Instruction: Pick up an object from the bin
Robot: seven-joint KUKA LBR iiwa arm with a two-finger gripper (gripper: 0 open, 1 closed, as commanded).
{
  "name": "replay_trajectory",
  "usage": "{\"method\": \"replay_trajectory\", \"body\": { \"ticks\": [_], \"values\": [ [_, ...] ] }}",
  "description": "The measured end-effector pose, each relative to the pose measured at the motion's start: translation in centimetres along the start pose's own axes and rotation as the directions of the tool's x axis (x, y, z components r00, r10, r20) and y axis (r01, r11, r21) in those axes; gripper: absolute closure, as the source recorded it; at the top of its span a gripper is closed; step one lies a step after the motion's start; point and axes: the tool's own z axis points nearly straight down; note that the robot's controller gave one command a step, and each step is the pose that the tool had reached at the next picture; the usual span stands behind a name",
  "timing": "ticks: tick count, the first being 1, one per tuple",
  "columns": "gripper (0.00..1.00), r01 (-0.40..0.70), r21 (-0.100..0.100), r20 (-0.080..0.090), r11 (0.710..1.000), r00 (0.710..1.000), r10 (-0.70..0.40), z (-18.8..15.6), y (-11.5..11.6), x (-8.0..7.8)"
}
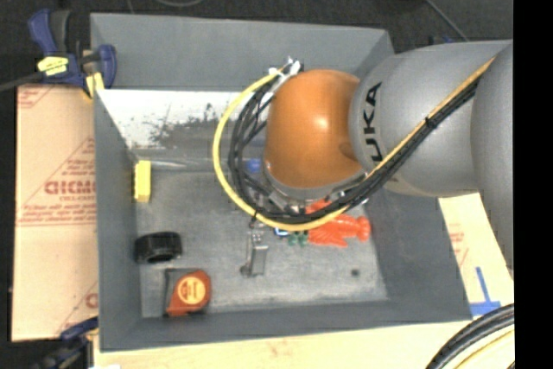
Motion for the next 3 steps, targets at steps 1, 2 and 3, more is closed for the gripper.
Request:
{"method": "replay_trajectory", "body": {
  "ticks": [1,2,3],
  "values": [
    [0.00,-0.003,-0.001,0.008,1.000,1.000,0.003,-0.4,-0.1,-0.2],
    [0.00,0.055,0.002,0.014,0.999,0.998,-0.055,1.8,2.9,-1.4],
    [0.00,0.093,-0.001,0.009,0.996,0.996,-0.093,3.5,4.7,1.1]
  ]
}}
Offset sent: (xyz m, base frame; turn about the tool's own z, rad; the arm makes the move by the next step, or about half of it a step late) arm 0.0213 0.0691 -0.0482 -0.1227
